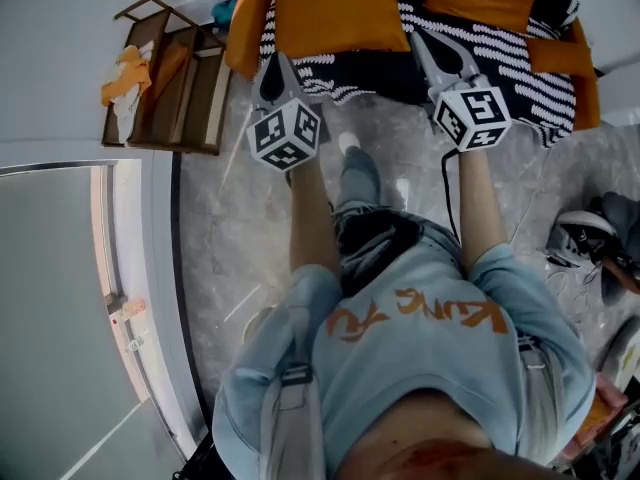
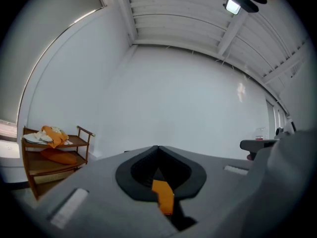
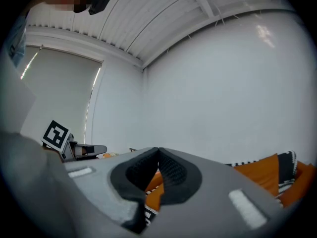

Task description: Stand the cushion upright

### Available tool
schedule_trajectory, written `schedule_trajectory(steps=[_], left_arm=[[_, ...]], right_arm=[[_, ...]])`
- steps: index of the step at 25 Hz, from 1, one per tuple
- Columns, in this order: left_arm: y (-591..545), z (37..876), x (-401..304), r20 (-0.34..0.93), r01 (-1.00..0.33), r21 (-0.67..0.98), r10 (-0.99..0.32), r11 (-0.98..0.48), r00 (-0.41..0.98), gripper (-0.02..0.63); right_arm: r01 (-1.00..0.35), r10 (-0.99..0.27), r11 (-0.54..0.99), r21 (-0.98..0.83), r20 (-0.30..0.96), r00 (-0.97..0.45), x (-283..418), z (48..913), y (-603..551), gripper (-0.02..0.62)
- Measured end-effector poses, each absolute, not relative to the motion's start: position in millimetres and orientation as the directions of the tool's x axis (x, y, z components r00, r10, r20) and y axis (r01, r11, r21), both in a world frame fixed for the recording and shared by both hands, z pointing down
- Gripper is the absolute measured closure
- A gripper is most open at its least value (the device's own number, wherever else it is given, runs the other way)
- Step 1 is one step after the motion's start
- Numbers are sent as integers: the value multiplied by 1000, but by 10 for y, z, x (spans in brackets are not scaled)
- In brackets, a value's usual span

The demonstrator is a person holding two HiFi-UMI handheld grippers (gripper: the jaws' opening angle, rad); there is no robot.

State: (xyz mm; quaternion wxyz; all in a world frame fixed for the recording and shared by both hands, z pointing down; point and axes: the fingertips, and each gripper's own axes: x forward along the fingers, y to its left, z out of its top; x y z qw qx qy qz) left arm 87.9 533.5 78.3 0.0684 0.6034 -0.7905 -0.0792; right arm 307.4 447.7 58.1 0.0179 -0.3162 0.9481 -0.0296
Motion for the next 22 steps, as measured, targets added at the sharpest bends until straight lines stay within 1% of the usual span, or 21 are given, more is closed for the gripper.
schedule_trajectory(steps=[5,8,13,17,20,22], left_arm=[[4649,1003,-14,70,-922,213,-946,324,-317,600],[4228,1062,-623,79,-913,195,-934,358,-350,600],[3680,1207,-1166,98,-917,206,-940,342,-328,600],[3276,1346,-1189,119,-936,214,-959,278,-258,600],[3023,1522,-1054,151,-948,250,-975,197,-163,600],[2953,1729,-1092,189,-946,255,-970,198,-152,600]], right_arm=[[-529,-526,848,-35,61,-848,1989,619,3716,592],[-498,-494,865,-61,65,-867,1369,633,3148,592],[-496,-493,868,-25,80,-867,711,608,2410,592],[-498,-497,867,17,96,-862,531,671,2123,592],[-518,-511,856,-4,151,-846,688,958,1935,592],[-544,-530,839,-19,194,-825,829,1249,1795,592]])
